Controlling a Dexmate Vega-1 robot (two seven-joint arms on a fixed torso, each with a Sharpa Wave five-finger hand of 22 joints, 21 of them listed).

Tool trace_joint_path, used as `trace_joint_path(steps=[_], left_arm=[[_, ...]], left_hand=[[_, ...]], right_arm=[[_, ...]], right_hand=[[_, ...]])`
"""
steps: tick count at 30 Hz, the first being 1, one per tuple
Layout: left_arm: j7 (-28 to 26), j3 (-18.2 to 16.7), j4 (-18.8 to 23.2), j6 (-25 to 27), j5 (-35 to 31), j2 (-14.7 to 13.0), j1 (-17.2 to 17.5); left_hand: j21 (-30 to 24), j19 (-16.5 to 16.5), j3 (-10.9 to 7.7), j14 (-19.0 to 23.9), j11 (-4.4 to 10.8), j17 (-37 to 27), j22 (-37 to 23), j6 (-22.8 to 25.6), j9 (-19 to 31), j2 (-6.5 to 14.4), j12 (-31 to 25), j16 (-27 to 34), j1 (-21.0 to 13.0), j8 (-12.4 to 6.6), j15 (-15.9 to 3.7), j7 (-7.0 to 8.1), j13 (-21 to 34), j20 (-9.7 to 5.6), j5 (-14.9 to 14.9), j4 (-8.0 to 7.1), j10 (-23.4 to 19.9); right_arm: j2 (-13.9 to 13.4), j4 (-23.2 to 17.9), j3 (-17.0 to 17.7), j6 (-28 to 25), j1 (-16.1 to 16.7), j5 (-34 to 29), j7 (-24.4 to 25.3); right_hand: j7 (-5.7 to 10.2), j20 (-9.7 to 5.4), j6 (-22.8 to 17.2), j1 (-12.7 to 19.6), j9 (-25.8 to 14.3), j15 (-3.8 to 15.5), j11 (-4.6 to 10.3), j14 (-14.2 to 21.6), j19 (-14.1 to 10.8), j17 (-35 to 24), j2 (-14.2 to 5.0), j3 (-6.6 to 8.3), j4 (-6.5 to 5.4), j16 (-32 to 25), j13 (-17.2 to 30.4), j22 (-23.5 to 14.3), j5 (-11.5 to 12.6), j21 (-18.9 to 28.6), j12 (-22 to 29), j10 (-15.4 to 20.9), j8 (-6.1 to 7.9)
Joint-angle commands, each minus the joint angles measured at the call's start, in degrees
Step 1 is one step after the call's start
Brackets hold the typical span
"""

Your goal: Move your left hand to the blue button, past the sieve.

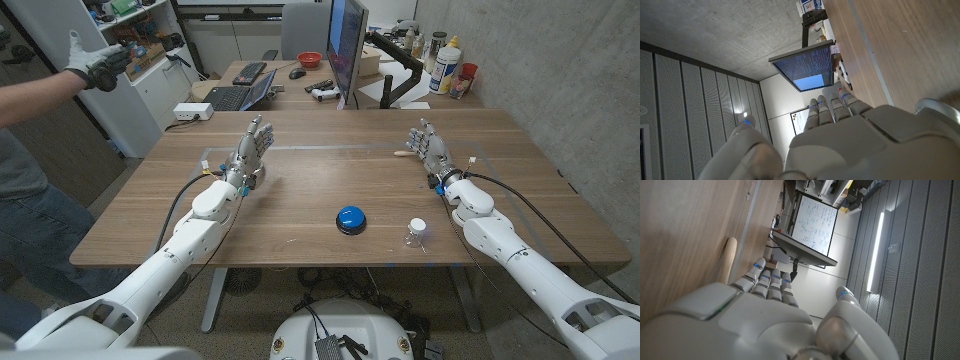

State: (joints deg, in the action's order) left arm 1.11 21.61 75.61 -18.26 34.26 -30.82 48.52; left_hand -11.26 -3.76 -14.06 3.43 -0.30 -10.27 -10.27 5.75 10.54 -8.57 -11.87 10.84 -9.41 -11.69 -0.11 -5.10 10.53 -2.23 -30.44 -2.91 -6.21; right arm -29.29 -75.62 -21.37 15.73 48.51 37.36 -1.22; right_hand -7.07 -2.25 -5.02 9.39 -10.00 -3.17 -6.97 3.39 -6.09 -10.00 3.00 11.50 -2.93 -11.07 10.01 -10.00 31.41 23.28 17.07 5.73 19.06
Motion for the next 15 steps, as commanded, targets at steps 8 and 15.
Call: trace_joint_path(steps=[8, 15], left_arm=[[-0.4, -0.5, 1.3, -5.3, -4.1, -2.0, 1.1], [-1.3, -1.0, 1.3, -9.2, -6.3, -2.1, 1.5]], left_hand=[[0.0, 0.3, -0.19, 0.6, 0.29, -0.1, -0.1, 0.5, 0.1, 0.2, -0.1, 0.3, -1.2, -0.15, 0.13, 0.22, 0.3, -0.83, -0.4, 0.69, -0.4], [0.0, 0.5, -0.30, 0.9, 0.31, -0.1, -0.1, 0.9, 0.1, 0.4, -0.2, 0.3, -1.8, -0.25, 0.00, 0.42, 0.3, -0.48, -0.7, 1.11, -0.7]], right_arm=[[0.3, 0.6, -0.2, 0.5, -0.7, -0.4, -0.1], [0.8, 1.3, 0.1, 2.0, -0.9, -0.8, 0.2]], right_hand=[[-0.88, -1.36, -0.7, 0.5, -0.3, -0.02, -0.04, 0.5, -0.6, -0.3, -0.19, 0.12, 0.37, -0.1, 0.3, -0.1, 0.5, -0.4, -0.3, 0.5, -0.28], [-0.79, -1.34, -0.9, 0.5, -0.3, -0.08, -0.04, 0.5, -0.7, -0.3, -0.26, 0.05, 0.42, 0.0, 0.3, -0.1, 0.7, -0.6, -0.5, 0.6, -0.48]])
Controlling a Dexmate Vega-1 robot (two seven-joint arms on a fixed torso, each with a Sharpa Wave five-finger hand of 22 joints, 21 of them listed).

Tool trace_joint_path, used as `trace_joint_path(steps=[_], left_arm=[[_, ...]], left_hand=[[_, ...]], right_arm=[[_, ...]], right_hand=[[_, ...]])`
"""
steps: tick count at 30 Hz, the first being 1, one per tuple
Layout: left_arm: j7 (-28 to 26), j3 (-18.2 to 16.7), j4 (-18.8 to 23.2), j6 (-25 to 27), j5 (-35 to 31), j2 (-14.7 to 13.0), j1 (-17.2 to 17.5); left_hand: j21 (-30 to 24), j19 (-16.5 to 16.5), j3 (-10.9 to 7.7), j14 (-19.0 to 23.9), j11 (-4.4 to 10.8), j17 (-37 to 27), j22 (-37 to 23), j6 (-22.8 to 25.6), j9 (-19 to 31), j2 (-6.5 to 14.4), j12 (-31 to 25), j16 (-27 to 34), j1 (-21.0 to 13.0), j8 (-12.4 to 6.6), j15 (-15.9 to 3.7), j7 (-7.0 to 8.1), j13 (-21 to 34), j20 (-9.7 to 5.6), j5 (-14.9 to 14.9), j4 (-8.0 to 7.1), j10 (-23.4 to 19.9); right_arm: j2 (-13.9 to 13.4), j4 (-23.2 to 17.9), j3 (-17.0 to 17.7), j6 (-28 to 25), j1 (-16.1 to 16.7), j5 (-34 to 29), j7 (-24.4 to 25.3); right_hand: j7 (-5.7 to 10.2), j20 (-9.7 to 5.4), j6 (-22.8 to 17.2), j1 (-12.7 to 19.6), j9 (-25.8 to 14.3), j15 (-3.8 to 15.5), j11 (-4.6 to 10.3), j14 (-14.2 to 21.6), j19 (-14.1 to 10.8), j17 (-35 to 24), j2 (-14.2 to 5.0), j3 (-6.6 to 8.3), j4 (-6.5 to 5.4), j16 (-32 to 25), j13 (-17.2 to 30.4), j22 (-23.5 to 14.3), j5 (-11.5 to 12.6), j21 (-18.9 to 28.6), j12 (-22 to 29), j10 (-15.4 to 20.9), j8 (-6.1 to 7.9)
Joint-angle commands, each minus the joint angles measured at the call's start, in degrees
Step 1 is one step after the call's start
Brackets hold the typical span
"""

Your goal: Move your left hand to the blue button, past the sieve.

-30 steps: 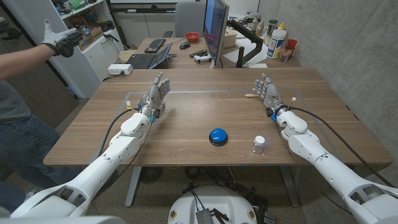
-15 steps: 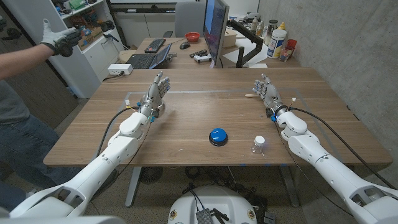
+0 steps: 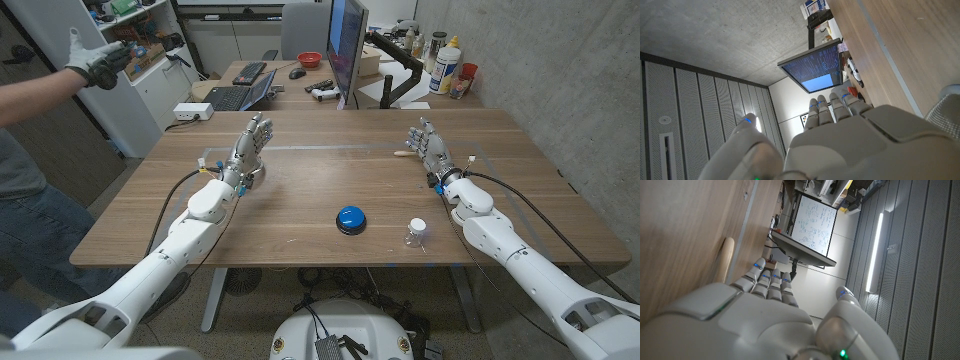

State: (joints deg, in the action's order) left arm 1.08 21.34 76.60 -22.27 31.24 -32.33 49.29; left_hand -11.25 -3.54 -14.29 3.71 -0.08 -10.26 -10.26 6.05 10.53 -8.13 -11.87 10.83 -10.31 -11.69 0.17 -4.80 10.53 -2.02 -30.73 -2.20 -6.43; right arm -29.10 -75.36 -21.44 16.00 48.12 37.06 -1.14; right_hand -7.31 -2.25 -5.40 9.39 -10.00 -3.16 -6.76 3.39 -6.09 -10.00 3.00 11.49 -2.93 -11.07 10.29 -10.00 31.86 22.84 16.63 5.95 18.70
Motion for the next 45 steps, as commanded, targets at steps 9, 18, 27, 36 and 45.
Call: trace_joint_path(steps=[9, 18, 27, 36, 45], left_arm=[[-1.9, -1.0, 0.2, -8.6, -6.2, -1.3, 1.2], [-2.8, -0.9, -0.4, -12.6, -10.3, -1.7, 1.1], [-3.5, -0.7, -1.3, -16.5, -14.2, -2.0, 1.1], [-4.7, -0.7, -1.9, -20.4, -18.7, -2.5, 1.0], [-6.9, -1.1, -2.2, -24.4, -24.9, -2.9, 0.9]], left_hand=[[-0.1, 0.1, -0.20, 0.8, 0.16, -0.1, -0.1, 0.9, 0.1, 0.1, -0.2, 0.3, -1.6, -0.30, -0.36, 0.33, 0.3, -0.55, -0.6, 0.84, -0.6], [-0.2, -0.1, -0.39, 1.1, 0.29, -0.1, -0.1, 1.7, 0.1, 0.3, -0.2, 0.4, -2.6, -0.55, -0.47, 0.87, 0.3, -0.02, -0.9, 1.48, -0.9], [-0.3, -0.3, -0.69, 1.5, 0.20, -0.1, -0.1, 3.6, 0.2, 0.7, -0.3, 0.4, -4.2, -1.05, -0.62, 2.39, 0.3, 2.05, -1.3, 2.47, -1.5], [-0.5, -0.8, -1.05, 2.2, 0.54, -0.1, -0.2, 5.1, 0.2, 1.0, -0.5, 0.5, -5.5, -1.38, -0.62, 3.51, 0.4, 3.54, -1.5, 3.34, -2.3], [-1.1, -3.0, -1.50, 4.9, 1.28, -0.1, -0.2, 6.6, 0.3, 1.3, -0.6, 1.0, -7.7, -1.30, 2.98, 5.52, 0.4, 7.37, -1.7, 4.86, -3.5]], right_arm=[[0.6, 1.3, 0.4, 2.6, -0.7, -0.8, 0.3], [0.5, 0.9, 0.5, 2.8, -0.6, -1.1, 0.6], [0.3, 0.1, 0.5, 2.5, -0.3, -1.2, 1.2], [0.1, -0.4, 0.6, 2.3, -0.1, -1.4, 1.5], [0.2, -0.4, 0.5, 2.2, -0.2, -1.4, 1.5]], right_hand=[[-0.46, -1.25, -0.7, 0.6, -0.3, -0.12, -0.21, 0.6, -0.6, -0.3, -0.30, -0.04, 0.47, 0.0, 0.1, -0.2, 0.3, -0.4, -0.2, 0.4, -0.34], [-0.34, -1.16, -0.8, 0.5, -0.3, -0.13, -0.13, 0.7, -0.5, -0.3, -0.35, -0.16, 0.49, 0.0, 0.1, -0.2, 0.5, -0.7, -0.3, 0.6, -0.62], [-0.31, -1.03, -0.9, 0.5, -0.3, -0.09, -0.13, 0.7, -0.5, -0.3, -0.39, -0.25, 0.52, 0.0, 0.1, -0.2, 0.6, -0.9, -0.5, 0.6, -0.83], [-0.22, -0.99, -1.1, 0.5, -0.3, -0.19, -0.16, 0.8, -0.5, -0.3, -0.42, -0.38, 0.54, 0.1, 0.1, -0.2, 0.7, -1.1, -0.7, 0.7, -1.04], [-0.06, -0.88, -1.2, 0.5, -0.3, -0.16, -0.32, 0.8, -0.4, -0.3, -0.45, -0.47, 0.56, 0.1, 0.1, -0.2, 0.8, -1.3, -0.7, 0.8, -1.27]])
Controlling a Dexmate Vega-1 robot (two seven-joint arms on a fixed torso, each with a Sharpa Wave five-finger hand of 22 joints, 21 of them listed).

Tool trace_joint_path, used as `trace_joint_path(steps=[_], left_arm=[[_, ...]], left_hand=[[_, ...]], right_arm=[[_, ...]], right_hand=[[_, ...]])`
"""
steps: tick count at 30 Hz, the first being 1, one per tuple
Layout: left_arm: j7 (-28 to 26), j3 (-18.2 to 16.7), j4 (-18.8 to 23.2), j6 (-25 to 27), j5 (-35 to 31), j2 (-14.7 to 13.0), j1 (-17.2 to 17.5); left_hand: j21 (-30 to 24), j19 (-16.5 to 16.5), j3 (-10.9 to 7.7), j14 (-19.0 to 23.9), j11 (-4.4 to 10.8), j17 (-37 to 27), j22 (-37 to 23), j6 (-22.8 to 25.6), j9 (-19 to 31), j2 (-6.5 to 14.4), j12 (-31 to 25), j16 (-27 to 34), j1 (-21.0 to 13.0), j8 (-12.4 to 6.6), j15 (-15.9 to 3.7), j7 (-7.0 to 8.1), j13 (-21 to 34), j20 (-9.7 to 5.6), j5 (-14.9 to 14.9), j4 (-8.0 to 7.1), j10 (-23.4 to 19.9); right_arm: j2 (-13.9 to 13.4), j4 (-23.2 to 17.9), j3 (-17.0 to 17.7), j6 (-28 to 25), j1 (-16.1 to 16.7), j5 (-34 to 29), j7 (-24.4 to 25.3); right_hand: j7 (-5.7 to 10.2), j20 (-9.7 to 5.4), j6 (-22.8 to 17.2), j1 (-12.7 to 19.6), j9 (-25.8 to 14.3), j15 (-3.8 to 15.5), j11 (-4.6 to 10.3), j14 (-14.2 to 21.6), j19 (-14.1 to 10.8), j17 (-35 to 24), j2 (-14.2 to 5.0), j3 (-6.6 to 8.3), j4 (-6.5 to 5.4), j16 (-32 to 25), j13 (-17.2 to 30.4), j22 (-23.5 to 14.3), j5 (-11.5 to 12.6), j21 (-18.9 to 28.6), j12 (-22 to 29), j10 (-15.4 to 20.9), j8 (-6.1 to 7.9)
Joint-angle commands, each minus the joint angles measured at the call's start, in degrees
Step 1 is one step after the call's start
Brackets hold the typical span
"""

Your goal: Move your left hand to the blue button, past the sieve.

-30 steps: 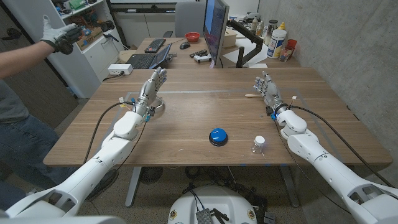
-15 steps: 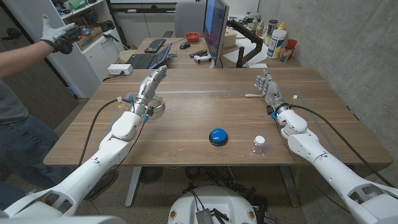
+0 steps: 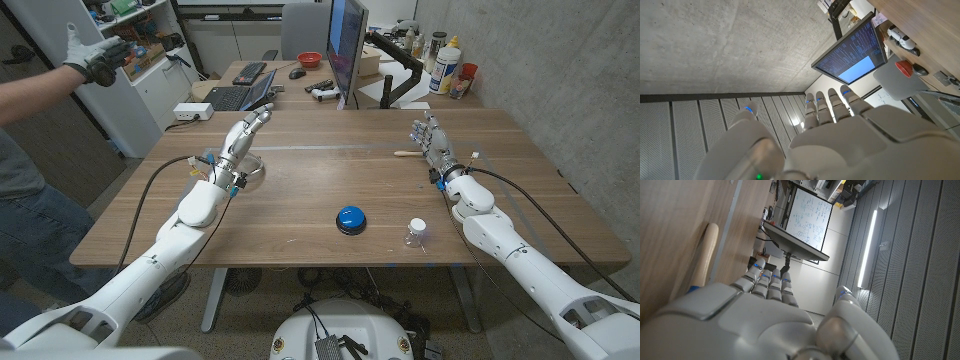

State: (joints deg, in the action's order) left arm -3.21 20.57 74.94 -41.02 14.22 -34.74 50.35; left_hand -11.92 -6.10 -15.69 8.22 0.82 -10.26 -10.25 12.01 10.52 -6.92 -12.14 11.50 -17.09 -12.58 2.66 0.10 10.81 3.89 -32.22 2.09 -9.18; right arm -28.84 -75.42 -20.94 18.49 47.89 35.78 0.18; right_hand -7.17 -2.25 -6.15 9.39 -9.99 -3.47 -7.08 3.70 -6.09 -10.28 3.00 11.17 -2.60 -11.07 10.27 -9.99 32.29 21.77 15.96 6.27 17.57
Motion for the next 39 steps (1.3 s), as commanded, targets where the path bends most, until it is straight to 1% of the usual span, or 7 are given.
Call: trace_joint_path(steps=[1, 2, 6, 9, 20, 27, 39], left_arm=[[-3.0, -0.4, -0.6, -6.2, -8.9, -0.6, -0.2], [-3.8, -0.6, -0.9, -7.0, -10.3, -0.5, -0.2], [-8.3, -1.7, -2.8, -11.3, -17.8, 0.5, -0.8], [-10.1, -2.2, -3.1, -12.8, -20.6, 0.7, -0.9], [-13.0, -3.3, -2.4, -15.2, -27.4, 0.1, -1.1], [-17.2, -4.5, -3.5, -18.6, -33.9, 0.6, -2.0], [-19.5, -4.7, -1.6, -19.2, -39.8, -0.4, -2.5]], left_hand=[[-0.5, -0.6, -0.11, 0.5, 0.41, -0.1, -0.2, 0.7, 0.3, 0.1, -0.3, 0.3, -1.0, -0.43, 0.53, 0.77, 0.1, 1.61, -0.2, 0.64, -0.8], [-0.6, -1.0, -0.16, 0.7, 0.56, -0.1, -0.2, 1.0, 0.3, 0.1, -0.4, 0.3, -1.3, -0.45, 0.52, 0.97, 0.1, 2.24, -0.2, 0.82, -1.0], [-1.2, -3.7, -0.53, 3.5, 1.74, -0.2, -0.3, 4.0, 0.3, 0.4, -0.5, 0.7, -3.1, -0.85, 1.88, 6.71, 0.2, 3.43, -0.2, 2.20, -2.4], [-1.4, -4.8, -0.62, 4.2, 2.50, -0.2, -0.3, 5.0, 0.3, 0.4, -0.7, 0.7, -3.6, -0.94, 1.74, 8.34, 0.2, 4.07, -0.1, 2.58, -3.2], [-1.4, -5.5, -0.73, 5.0, 2.12, -0.2, -0.3, 5.1, 0.3, 0.5, -0.9, 0.5, -4.2, -0.53, 1.76, 7.32, 0.3, 5.20, -0.1, 3.09, -4.2], [-1.7, -7.2, -0.80, 6.1, 3.89, -0.2, -0.3, 6.9, 0.3, 0.5, -1.3, 0.5, -4.9, -0.73, 1.04, 9.73, 0.4, 6.03, 0.0, 3.64, -5.9], [-1.7, -7.9, -0.84, 6.6, 4.24, -0.3, -0.3, 7.3, 0.3, 0.4, -1.2, 0.5, -5.3, -0.56, 0.75, 9.73, 0.5, 6.71, 0.1, 3.99, -6.2]], right_arm=[[-0.1, -0.4, 0.0, -0.4, 0.1, -0.1, 0.2], [-0.1, -0.5, 0.0, -0.5, 0.1, -0.1, 0.2], [-0.1, -0.7, 0.0, -0.5, 0.2, -0.1, 0.4], [-0.1, -0.9, 0.0, -0.6, 0.3, -0.1, 0.5], [0.0, -1.2, 0.0, -0.5, 0.7, 0.0, 0.7], [0.1, -1.1, 0.0, -0.3, 0.9, 0.2, 0.5], [0.2, -0.7, 0.1, 0.4, 0.9, 0.2, 0.1]], right_hand=[[-0.21, -0.87, -0.5, 0.5, -0.3, 0.10, 0.02, 0.5, -0.4, -0.1, -0.46, -0.16, 0.24, 0.1, 0.1, -0.2, 0.4, -0.2, -0.1, 0.5, -0.16], [-0.22, -0.86, -0.5, 0.5, -0.3, 0.09, 0.02, 0.5, -0.4, -0.1, -0.46, -0.17, 0.25, 0.1, 0.1, -0.2, 0.4, -0.3, -0.1, 0.5, -0.19], [-0.24, -0.85, -0.8, 0.5, -0.4, 0.09, -0.04, 0.5, -0.4, -0.1, -0.48, -0.21, 0.26, 0.1, 0.1, -0.2, 0.4, -0.3, -0.2, 0.5, -0.18], [-0.23, -0.88, -1.0, 0.5, -0.4, 0.13, -0.04, 0.5, -0.4, -0.1, -0.50, -0.25, 0.27, 0.1, 0.1, -0.2, 0.5, -0.4, -0.2, 0.6, -0.18], [-0.23, -0.86, -1.3, 0.5, -0.4, 0.12, -0.14, 0.4, -0.4, -0.1, -0.55, -0.37, 0.30, 0.2, 0.1, -0.2, 0.6, -0.6, -0.4, 0.7, -0.39], [-0.18, -0.81, -1.6, 0.5, -0.4, 0.10, -0.22, 0.4, -0.4, -0.1, -0.60, -0.44, 0.32, 0.2, 0.1, -0.2, 0.6, -0.8, -0.5, 0.7, -0.47], [-0.33, -0.92, -2.3, 0.4, -0.4, 0.24, -0.19, 0.8, -0.8, -0.1, -0.65, -0.64, 0.36, 0.1, 0.1, -0.3, 0.8, -1.0, -0.7, 0.9, -0.66]])
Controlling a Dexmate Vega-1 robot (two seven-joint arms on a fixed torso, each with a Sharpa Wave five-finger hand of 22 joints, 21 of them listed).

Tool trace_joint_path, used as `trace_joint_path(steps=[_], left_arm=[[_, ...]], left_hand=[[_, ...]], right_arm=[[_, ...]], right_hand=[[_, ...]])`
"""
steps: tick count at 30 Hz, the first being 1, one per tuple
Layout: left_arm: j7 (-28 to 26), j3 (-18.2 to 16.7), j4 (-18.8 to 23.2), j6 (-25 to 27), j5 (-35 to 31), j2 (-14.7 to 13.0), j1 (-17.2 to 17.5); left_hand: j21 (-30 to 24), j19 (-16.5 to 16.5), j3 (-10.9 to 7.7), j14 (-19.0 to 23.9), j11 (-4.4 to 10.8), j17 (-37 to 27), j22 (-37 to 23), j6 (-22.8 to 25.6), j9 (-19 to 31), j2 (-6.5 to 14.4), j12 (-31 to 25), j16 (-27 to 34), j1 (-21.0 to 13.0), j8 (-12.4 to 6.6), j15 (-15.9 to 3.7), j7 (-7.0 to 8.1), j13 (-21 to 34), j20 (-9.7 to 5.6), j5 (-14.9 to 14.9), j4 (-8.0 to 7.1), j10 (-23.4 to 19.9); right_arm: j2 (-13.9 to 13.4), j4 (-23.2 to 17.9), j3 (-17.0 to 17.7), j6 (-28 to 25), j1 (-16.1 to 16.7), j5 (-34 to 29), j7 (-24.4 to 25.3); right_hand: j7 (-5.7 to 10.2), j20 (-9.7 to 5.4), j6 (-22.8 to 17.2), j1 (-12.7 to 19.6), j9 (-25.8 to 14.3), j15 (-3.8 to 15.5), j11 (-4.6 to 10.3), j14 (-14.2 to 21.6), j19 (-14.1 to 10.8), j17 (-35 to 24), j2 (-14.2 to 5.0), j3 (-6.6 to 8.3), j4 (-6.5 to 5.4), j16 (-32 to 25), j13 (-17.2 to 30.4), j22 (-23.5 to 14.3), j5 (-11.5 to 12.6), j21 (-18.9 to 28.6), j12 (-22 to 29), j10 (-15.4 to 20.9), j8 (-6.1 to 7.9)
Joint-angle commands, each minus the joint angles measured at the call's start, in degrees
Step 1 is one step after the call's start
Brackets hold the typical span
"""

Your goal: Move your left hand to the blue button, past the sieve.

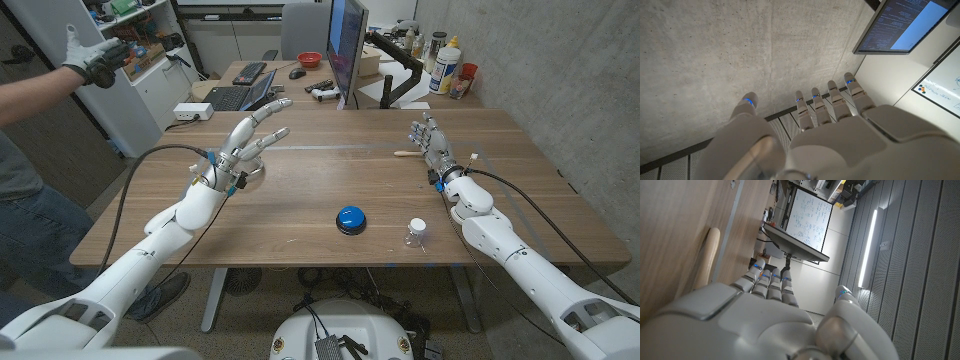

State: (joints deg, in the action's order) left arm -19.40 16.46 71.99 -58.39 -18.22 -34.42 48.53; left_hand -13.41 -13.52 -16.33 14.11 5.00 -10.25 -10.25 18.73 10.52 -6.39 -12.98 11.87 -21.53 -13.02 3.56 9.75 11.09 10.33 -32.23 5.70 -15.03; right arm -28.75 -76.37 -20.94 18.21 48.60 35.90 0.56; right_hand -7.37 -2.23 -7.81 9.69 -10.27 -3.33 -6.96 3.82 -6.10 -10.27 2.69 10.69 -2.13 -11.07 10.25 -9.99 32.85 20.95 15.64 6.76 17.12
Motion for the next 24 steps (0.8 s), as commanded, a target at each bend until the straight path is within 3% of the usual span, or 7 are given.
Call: trace_joint_path(steps=[1, 24], left_arm=[[-3.2, -0.5, 1.7, -1.7, -7.6, -1.0, -0.7], [-4.1, 1.9, 5.2, -0.2, -12.7, -3.6, -1.9]], left_hand=[[-0.2, -0.5, -0.19, 0.7, 0.07, -0.3, -0.3, 0.6, 0.3, -0.1, -0.4, 0.1, -0.8, -0.11, -0.15, 0.04, 0.2, 0.26, 0.1, 0.39, -0.4], [0.6, 0.5, 0.11, 0.3, 0.12, -0.3, -0.3, 2.5, 0.3, -0.5, -0.6, -0.3, -0.9, -0.42, -0.01, -0.01, 0.3, 0.74, 0.1, 0.71, -1.6]], right_arm=[[0.0, 0.1, 0.1, 0.6, 0.3, 0.1, -0.2], [-0.7, -2.2, 0.5, 1.0, 2.0, -0.5, 1.1]], right_hand=[[-0.10, -0.90, -0.7, 0.1, -0.1, 0.08, -0.37, 0.7, -0.8, -0.1, -0.35, -0.17, -0.12, 0.1, 0.2, -0.3, 0.2, -0.2, -0.3, 0.4, -0.21], [0.22, -0.70, -1.2, 0.1, -0.1, 0.12, -0.23, 0.7, -0.9, -0.1, -0.43, -0.39, -0.05, 0.1, 0.2, -0.3, 0.4, -0.5, -0.6, 0.7, -0.59]])
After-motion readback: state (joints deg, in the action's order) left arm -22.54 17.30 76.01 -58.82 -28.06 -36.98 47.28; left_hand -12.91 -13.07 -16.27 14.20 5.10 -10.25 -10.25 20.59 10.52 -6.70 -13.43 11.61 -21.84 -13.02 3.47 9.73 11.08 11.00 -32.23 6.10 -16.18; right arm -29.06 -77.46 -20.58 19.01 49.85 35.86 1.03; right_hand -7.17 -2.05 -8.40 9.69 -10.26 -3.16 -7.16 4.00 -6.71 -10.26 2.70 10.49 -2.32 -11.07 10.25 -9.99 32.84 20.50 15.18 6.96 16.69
